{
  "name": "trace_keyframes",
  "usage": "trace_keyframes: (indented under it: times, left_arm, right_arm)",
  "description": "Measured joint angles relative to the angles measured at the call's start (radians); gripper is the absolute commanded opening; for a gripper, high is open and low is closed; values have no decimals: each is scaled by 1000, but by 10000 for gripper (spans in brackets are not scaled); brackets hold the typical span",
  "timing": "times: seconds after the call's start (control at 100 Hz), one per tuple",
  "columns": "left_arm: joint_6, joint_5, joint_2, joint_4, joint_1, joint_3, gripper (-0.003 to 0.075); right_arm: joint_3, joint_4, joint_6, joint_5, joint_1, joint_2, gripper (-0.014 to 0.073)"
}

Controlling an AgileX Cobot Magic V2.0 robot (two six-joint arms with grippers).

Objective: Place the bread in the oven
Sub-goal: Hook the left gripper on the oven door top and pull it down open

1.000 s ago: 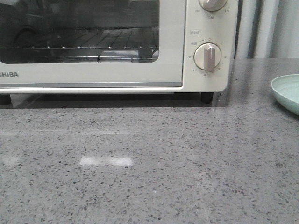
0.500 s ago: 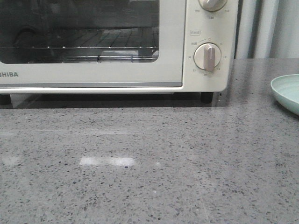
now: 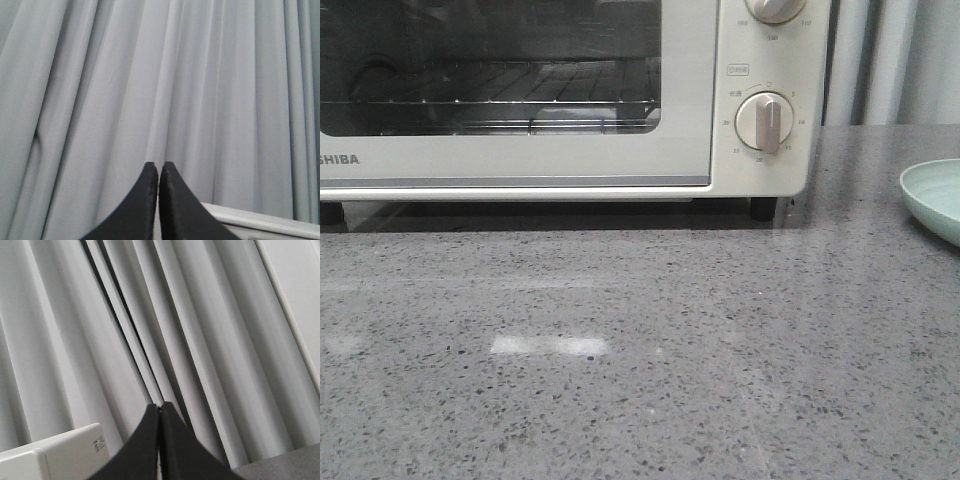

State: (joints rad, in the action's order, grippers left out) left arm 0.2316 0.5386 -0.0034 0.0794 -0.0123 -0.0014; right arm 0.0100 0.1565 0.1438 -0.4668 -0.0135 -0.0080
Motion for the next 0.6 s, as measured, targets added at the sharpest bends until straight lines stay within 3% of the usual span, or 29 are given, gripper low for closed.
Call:
trace_keyframes:
  times: [0.14, 0.27, 0.43, 0.6]
  left_arm:
    - [171, -78, 0, 124, 0, -54, -21]
    - [441, -137, 60, 441, 0, -181, -21]
    - [809, -52, 245, 794, 0, -348, -21]
    - [1048, 68, 524, 994, 0, -466, -21]
  right_arm:
    - [-10, -19, 25, 132, 0, 0, -61]
    - [-93, -77, 39, 355, 0, 0, -61]
    - [-215, -140, 39, 543, 0, 22, -61]
    - [-292, -151, 41, 654, 0, 77, -61]
